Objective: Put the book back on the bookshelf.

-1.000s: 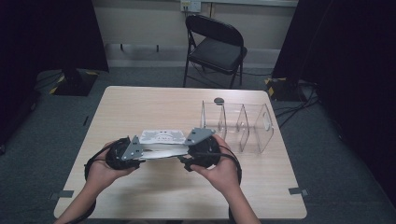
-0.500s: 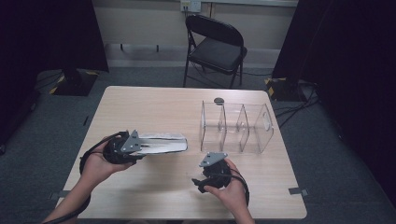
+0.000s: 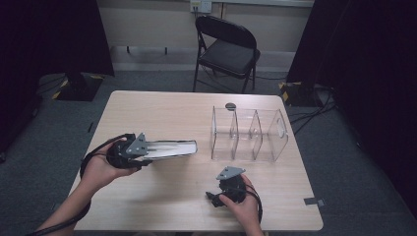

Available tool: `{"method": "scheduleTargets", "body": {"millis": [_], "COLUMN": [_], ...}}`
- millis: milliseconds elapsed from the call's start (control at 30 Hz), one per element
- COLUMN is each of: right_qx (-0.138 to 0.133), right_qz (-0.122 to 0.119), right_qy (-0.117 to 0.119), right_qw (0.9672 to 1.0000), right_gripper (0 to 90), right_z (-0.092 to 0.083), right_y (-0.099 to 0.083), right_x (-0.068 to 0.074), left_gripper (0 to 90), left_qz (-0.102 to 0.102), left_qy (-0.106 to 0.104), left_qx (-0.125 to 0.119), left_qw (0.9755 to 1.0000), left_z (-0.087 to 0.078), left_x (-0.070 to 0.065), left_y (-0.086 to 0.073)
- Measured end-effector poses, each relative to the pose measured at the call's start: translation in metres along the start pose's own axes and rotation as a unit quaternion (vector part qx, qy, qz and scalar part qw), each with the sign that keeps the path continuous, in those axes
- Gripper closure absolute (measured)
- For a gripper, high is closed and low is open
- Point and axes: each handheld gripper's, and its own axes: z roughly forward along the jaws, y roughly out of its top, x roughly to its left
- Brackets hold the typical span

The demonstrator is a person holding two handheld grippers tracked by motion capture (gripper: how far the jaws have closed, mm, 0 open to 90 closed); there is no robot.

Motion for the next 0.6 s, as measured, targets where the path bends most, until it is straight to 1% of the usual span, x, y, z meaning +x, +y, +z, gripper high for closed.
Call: {"method": "scheduleTargets", "body": {"millis": [33,67,100,133,200,233,267,300,333,367,400,467,500,533,567,600], "right_qx": [0.000,0.000,-0.011,-0.014,-0.020,-0.029,-0.032,-0.031,-0.030,-0.030,-0.030,-0.030,-0.030,-0.030,-0.030,-0.030], "right_qz": [0.006,0.006,0.009,0.008,0.010,0.011,0.011,0.011,0.012,0.012,0.012,0.012,0.012,0.013,0.012,0.012], "right_qy": [0.002,0.002,-0.002,-0.003,-0.005,-0.006,-0.007,-0.006,-0.005,-0.006,-0.006,-0.006,-0.005,-0.005,-0.006,-0.006], "right_qw": [1.0000,1.0000,0.9999,0.9999,0.9997,0.9995,0.9994,0.9994,0.9995,0.9995,0.9995,0.9995,0.9995,0.9995,0.9995,0.9995], "right_gripper": [11.7,11.7,11.5,10.8,10.3,10.3,10.1,10.0,10.0,10.0,10.0,10.0,10.0,10.0,10.0,9.9], "right_z": [-0.0002,-0.0002,0.0008,0.0011,0.0016,0.0026,0.0030,0.0032,0.0032,0.0033,0.0033,0.0033,0.0034,0.0033,0.0034,0.0033], "right_y": [-0.0010,-0.0010,-0.0027,-0.0032,-0.0050,-0.0058,-0.0061,-0.0058,-0.0058,-0.0057,-0.0056,-0.0056,-0.0056,-0.0057,-0.0057,-0.0057], "right_x": [-0.0011,-0.0011,-0.0032,-0.0035,-0.0042,-0.0046,-0.0050,-0.0053,-0.0054,-0.0056,-0.0056,-0.0056,-0.0055,-0.0054,-0.0055,-0.0055], "left_gripper": [68.0,68.1,68.4,68.6,69.0,69.3,69.5,69.7,69.9,70.0,70.1,70.2,70.4,70.3,70.3,70.4], "left_qz": [-0.012,-0.012,-0.009,-0.010,-0.006,-0.008,-0.006,-0.008,-0.009,-0.011,-0.009,-0.010,-0.014,-0.010,-0.012,-0.010], "left_qy": [-0.002,-0.002,-0.010,-0.009,-0.014,-0.012,-0.014,-0.015,-0.019,-0.012,-0.017,-0.015,-0.016,-0.014,-0.015,-0.016], "left_qx": [-0.008,-0.008,-0.007,-0.007,-0.008,-0.010,-0.008,-0.012,-0.006,-0.006,-0.007,-0.007,-0.009,-0.004,-0.009,-0.007], "left_qw": [0.9999,0.9999,0.9999,0.9999,0.9999,0.9998,0.9999,0.9998,0.9998,0.9998,0.9998,0.9998,0.9997,0.9998,0.9998,0.9998], "left_z": [0.0000,0.0000,-0.0023,-0.0040,-0.0062,-0.0069,-0.0079,-0.0082,-0.0094,-0.0094,-0.0092,-0.0091,-0.0089,-0.0093,-0.0084,-0.0089], "left_x": [-0.0016,-0.0016,-0.0014,-0.0017,-0.0022,-0.0030,-0.0036,-0.0045,-0.0040,-0.0046,-0.0037,-0.0033,-0.0040,-0.0047,-0.0065,-0.0072], "left_y": [0.0000,0.0000,0.0010,0.0012,0.0023,0.0026,0.0034,0.0037,0.0041,0.0043,0.0045,0.0048,0.0050,0.0059,0.0064,0.0073]}}
